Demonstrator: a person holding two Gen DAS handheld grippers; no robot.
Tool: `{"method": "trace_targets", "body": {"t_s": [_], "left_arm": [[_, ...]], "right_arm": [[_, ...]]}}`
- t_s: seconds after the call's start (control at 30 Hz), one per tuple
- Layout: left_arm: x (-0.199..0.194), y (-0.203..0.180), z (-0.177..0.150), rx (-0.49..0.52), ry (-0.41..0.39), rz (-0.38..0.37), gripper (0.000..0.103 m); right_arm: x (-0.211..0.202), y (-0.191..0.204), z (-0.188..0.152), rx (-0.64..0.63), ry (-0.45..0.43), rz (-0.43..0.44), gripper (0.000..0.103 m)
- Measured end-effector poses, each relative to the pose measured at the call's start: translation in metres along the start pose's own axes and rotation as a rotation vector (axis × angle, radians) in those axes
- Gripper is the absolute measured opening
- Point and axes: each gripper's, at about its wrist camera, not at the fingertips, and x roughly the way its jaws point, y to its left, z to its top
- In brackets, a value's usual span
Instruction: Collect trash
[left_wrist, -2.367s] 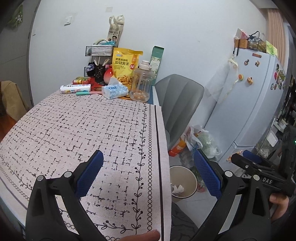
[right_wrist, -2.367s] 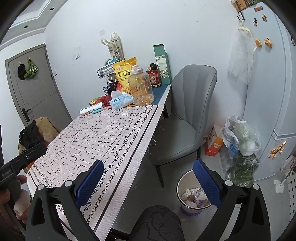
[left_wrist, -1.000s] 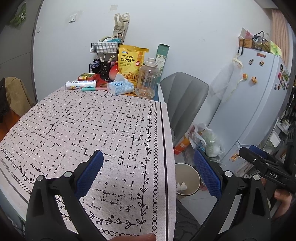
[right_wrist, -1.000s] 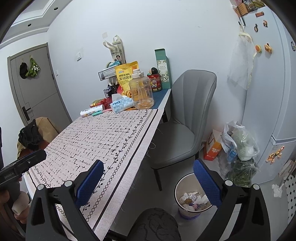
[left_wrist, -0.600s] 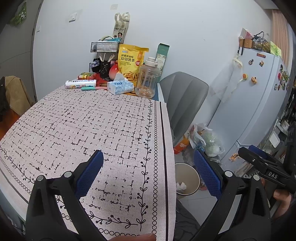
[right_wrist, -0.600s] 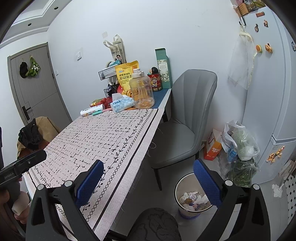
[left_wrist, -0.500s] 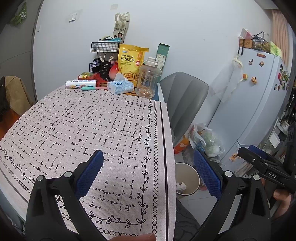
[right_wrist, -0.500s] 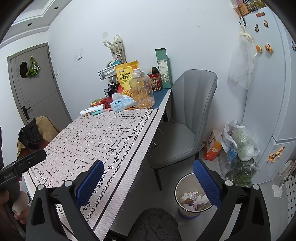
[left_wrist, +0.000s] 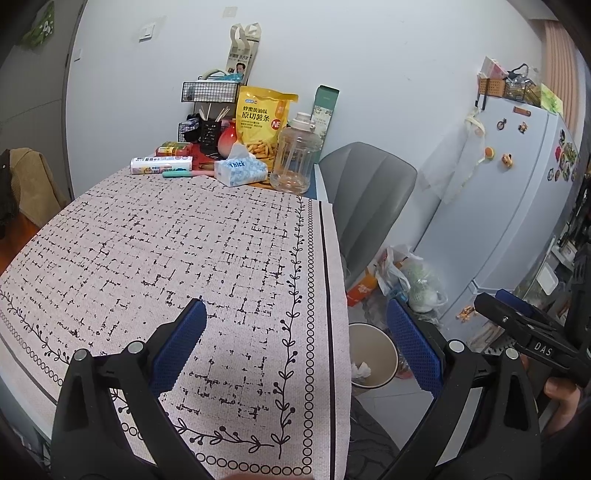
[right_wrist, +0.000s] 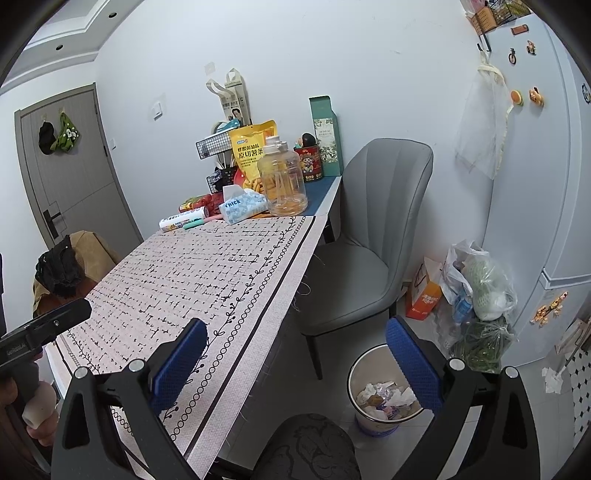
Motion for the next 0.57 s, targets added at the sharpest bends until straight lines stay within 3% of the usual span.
{"method": "trace_targets", "body": {"t_s": [0.37, 0.57], "left_arm": [[0.007, 0.005, -0.002, -0.016, 0.018, 0.007, 0.097], [0.016, 0.031, -0.01, -0.076, 0.034, 0.05, 0.097]], "right_arm": [[0.011, -0.001, -0.007, 0.002, 0.031, 0.008, 0.095], [0.045, 0.015, -0.016, -0.056, 0.141, 0.024, 0.095]]}}
